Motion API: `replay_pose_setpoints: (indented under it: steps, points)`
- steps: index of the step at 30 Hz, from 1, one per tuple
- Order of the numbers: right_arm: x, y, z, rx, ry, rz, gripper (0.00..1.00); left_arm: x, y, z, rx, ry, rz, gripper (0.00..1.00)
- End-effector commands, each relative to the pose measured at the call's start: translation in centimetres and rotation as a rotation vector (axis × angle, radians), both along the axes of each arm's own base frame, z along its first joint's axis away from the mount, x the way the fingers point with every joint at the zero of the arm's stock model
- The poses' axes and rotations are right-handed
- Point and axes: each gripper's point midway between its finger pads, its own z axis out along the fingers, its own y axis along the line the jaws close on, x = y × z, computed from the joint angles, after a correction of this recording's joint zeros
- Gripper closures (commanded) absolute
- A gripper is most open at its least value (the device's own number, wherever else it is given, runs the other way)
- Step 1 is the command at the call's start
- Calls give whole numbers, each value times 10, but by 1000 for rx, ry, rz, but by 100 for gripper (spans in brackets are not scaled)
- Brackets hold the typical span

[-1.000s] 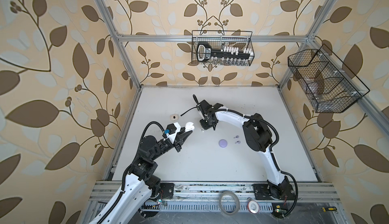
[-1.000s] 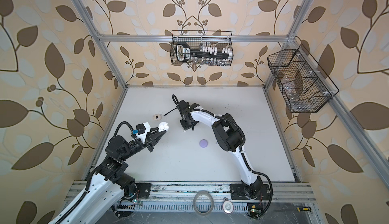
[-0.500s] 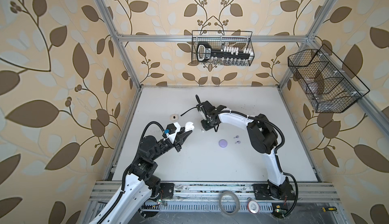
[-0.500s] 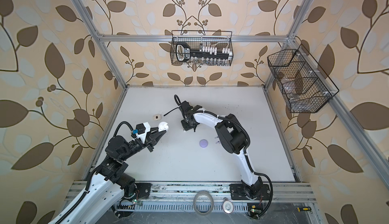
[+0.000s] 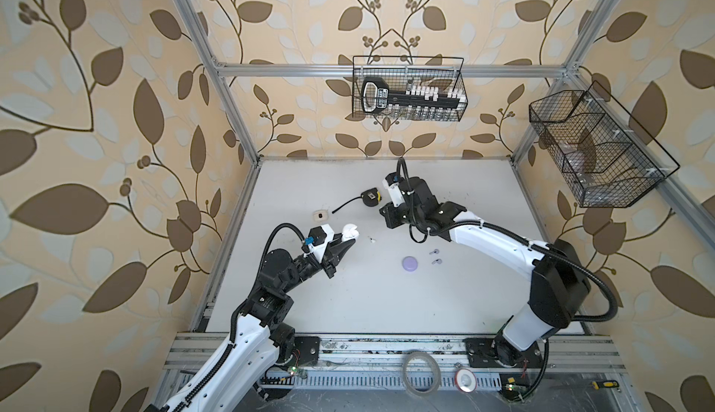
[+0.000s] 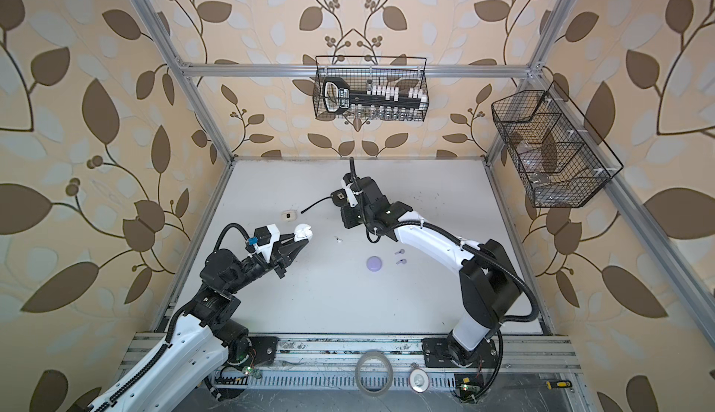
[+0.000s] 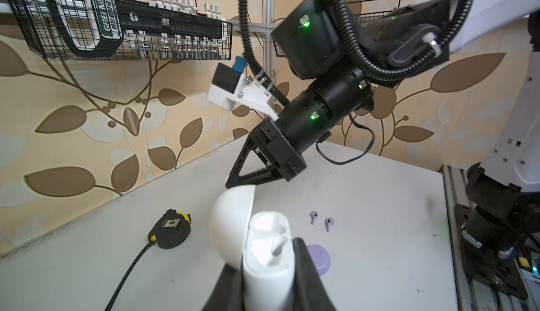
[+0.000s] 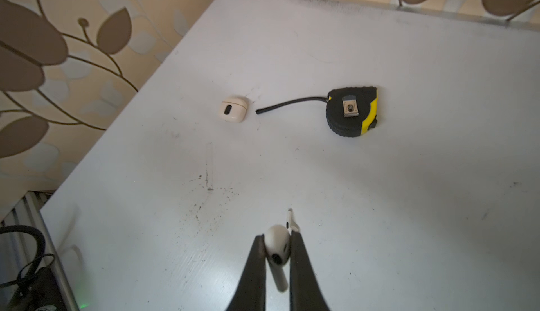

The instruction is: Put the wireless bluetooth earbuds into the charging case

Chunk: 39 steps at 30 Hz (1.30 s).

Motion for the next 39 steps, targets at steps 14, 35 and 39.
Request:
replay_pose_setpoints:
  steps: [14, 35, 39]
  points:
    - [-84, -5, -114, -204, 252, -208, 96, -3, 3, 32, -27, -43, 6, 100]
    - [-135, -10, -195, -294, 427, -179, 88, -29, 21, 30, 0, -77, 56, 100]
    - [-138, -15, -201, -332, 450, -166, 79, -31, 22, 32, -1, -87, 59, 100]
